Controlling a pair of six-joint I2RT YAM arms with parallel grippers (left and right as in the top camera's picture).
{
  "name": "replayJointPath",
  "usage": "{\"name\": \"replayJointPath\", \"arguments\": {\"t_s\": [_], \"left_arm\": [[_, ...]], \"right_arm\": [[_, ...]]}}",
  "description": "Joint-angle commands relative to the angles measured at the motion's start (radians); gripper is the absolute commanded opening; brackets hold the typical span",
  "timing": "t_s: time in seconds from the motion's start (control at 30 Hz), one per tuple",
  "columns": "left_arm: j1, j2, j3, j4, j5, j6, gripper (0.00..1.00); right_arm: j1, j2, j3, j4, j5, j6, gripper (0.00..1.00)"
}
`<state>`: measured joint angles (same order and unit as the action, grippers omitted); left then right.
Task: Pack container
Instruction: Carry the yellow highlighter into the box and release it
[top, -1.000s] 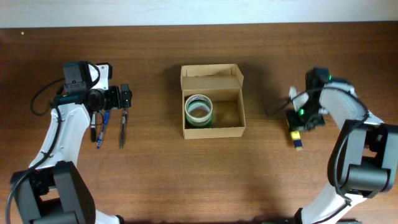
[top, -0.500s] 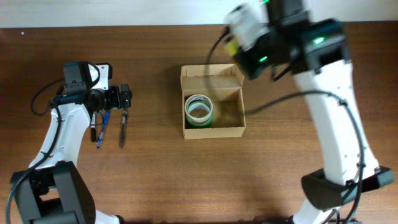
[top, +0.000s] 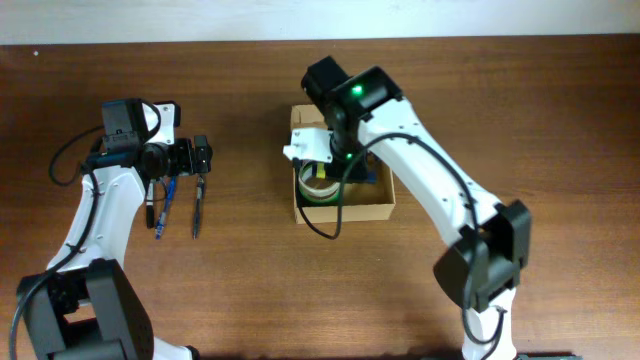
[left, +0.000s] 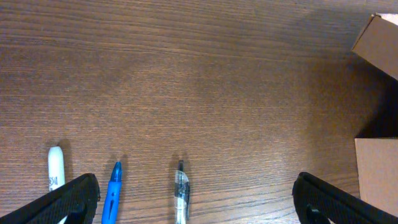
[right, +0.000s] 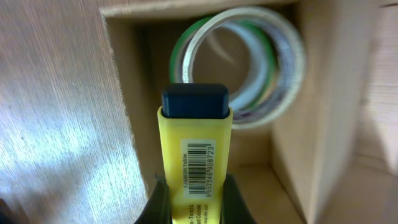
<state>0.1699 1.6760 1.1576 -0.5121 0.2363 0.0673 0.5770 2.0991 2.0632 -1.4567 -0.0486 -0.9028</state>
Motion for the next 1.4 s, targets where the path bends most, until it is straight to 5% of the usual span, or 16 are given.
{"name": "replayJointPath", "arguments": {"t_s": [0.0, 0.6, 0.7, 0.87, 1.2, 1.37], "left_arm": [[0.001, 0.005, 0.014, 0.002, 0.011, 0.016, 0.99], [0.001, 0.005, 0.014, 0.002, 0.011, 0.016, 1.00], [0.001, 0.005, 0.014, 0.002, 0.011, 0.016, 0.99], [0.001, 0.005, 0.014, 0.002, 0.011, 0.016, 0.99], [0.002, 0.005, 0.014, 0.002, 0.011, 0.016, 0.99], [0.001, 0.005, 0.014, 0.002, 0.011, 0.016, 0.99]], "right_arm": [[0.006, 0.036, -0.017, -0.006, 0.006, -0.061, 0.04], [0.013, 0.119, -0.090, 0.032, -0.091, -0.058, 0.04], [0.013, 0.119, -0.090, 0.031, -0.090, -0.057, 0.24], [0.020, 0.110, -0.088, 0.031, -0.032, -0.001, 0.42], [0.027, -0.151, -0.087, 0.061, 0.055, 0.088, 0.43], [-0.089, -0.416, -0.087, 0.217, 0.129, 0.326, 0.70]]}}
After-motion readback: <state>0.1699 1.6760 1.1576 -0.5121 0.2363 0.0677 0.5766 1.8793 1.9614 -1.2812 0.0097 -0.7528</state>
